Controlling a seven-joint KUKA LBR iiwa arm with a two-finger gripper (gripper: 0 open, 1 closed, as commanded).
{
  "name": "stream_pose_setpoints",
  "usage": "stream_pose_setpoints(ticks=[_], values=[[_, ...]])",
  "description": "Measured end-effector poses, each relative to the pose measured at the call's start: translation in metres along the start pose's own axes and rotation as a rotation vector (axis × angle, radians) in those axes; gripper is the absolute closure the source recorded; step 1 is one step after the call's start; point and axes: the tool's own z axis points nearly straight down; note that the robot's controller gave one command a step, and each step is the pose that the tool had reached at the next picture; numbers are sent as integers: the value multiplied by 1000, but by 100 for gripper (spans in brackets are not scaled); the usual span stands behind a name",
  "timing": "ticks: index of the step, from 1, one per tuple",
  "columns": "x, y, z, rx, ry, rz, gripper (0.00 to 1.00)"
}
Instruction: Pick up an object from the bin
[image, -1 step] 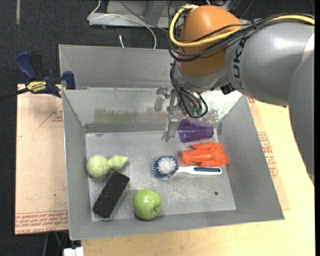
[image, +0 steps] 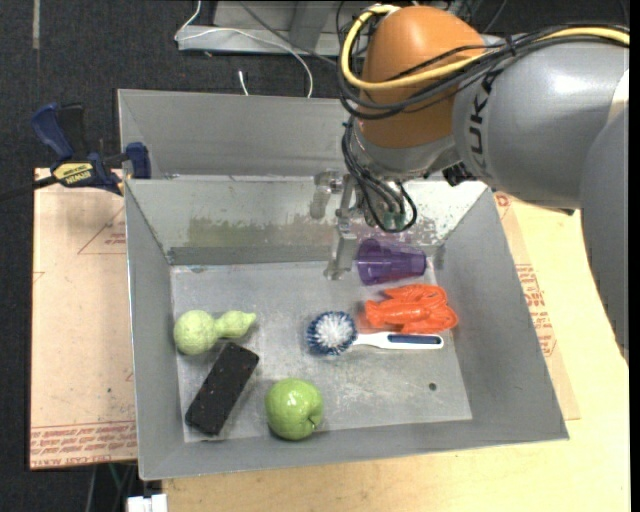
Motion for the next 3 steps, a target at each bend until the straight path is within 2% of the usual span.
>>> stream_pose_setpoints(ticks=[1,2,3], values=[[23,-115,113,0,-1,-188,0],[82,-173,67,-2,-10,-324,0],[74,-181,127,-3,2,-329,0]])
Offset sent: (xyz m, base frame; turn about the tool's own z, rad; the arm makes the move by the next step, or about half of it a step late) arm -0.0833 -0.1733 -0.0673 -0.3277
